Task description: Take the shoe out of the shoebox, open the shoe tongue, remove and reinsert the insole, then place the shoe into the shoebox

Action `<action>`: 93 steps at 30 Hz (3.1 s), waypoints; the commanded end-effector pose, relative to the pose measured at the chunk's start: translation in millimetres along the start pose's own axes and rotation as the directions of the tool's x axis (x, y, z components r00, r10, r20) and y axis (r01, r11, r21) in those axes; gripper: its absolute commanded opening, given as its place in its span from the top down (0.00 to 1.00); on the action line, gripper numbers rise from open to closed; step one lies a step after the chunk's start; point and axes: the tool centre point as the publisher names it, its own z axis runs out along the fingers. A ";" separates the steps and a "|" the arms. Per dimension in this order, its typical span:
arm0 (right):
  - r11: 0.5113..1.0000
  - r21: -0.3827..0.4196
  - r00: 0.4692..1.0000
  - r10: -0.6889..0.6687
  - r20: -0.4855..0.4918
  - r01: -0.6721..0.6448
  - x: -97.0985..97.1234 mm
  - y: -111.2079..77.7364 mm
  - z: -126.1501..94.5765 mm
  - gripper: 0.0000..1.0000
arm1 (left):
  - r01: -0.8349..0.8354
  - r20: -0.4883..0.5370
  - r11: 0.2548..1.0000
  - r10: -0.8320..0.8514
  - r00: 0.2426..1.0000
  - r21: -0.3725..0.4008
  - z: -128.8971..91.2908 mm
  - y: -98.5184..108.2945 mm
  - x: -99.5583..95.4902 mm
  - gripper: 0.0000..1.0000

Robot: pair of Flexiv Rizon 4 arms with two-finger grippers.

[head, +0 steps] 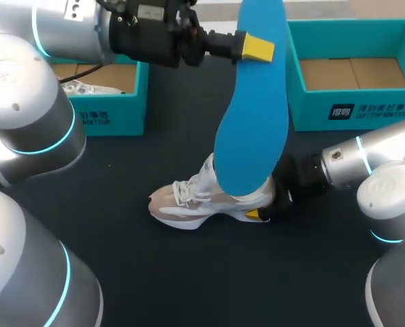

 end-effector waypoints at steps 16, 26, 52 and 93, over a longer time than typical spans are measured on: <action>0.998 0.051 1.000 0.022 0.022 -0.023 6.7 -0.5 -7.7 0.00 | 0.000 0.001 1.000 0.000 1.000 0.002 -0.6 2.0 -0.3 1.00; 0.983 0.175 0.998 0.044 0.035 -0.050 8.6 15.6 -27.5 0.00 | 0.000 0.001 1.000 0.000 1.000 0.002 -0.6 2.0 -0.3 1.00; 0.852 0.480 0.977 0.161 0.139 -0.209 18.5 53.5 -69.4 0.00 | 0.000 0.001 1.000 0.000 1.000 0.002 -0.6 2.0 -0.3 1.00; 0.773 0.599 0.977 0.138 0.161 -0.208 17.7 81.8 -81.8 0.00 | 0.000 0.001 1.000 0.000 1.000 0.002 -0.6 2.0 -0.3 1.00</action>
